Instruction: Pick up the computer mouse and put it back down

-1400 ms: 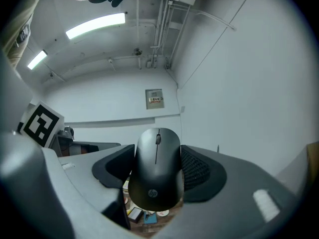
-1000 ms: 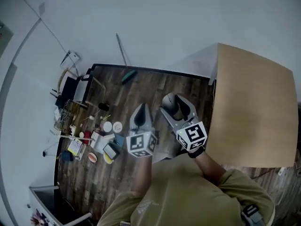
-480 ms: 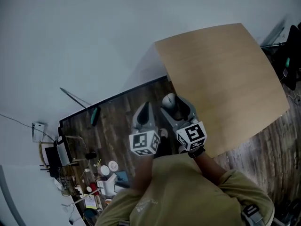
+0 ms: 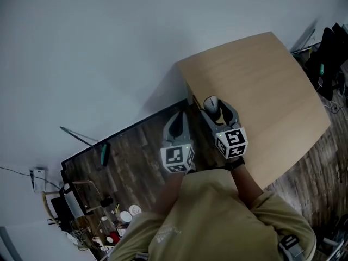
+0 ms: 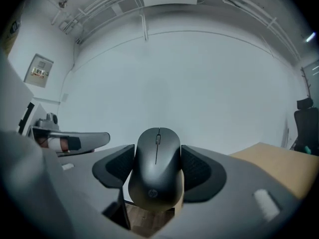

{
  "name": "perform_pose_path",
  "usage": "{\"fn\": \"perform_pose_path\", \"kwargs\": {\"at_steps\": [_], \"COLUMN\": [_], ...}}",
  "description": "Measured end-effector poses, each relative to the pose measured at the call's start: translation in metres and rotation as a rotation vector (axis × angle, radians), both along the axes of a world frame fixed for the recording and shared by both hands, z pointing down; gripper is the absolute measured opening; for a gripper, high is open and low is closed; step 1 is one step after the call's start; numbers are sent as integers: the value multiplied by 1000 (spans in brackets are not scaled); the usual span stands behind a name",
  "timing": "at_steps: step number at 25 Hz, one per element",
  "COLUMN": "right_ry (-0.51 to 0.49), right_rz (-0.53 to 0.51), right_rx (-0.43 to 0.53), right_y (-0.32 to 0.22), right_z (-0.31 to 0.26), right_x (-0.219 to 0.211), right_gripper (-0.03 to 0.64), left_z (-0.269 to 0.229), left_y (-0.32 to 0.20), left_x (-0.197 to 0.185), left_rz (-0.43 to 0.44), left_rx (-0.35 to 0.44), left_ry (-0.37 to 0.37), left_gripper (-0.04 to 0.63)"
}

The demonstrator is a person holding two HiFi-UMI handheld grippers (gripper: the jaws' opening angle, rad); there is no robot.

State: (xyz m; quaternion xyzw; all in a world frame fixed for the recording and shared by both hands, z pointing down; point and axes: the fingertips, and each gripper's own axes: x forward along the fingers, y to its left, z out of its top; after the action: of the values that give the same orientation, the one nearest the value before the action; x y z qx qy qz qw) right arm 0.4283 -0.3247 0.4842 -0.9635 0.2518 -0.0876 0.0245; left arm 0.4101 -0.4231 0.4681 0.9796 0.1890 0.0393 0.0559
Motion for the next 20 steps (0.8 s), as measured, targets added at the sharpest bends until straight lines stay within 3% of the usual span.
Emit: {"fn": "perform_pose_path", "kwargs": {"at_steps": [10,20], "right_ry": [-162,-402], "right_rz": [18,-57], "right_rx": [-129,-243], "right_y": [10,32], "right_z": [63,184], "right_x": [122,218], "right_gripper": [294,295], "left_z": [39,92], "left_y": [-12,3], "left_x": [98,166], "left_rz": [22,-24], "left_rx": [13,13], "left_ry": [-88,-190], "left_gripper": [-3,-3]}}
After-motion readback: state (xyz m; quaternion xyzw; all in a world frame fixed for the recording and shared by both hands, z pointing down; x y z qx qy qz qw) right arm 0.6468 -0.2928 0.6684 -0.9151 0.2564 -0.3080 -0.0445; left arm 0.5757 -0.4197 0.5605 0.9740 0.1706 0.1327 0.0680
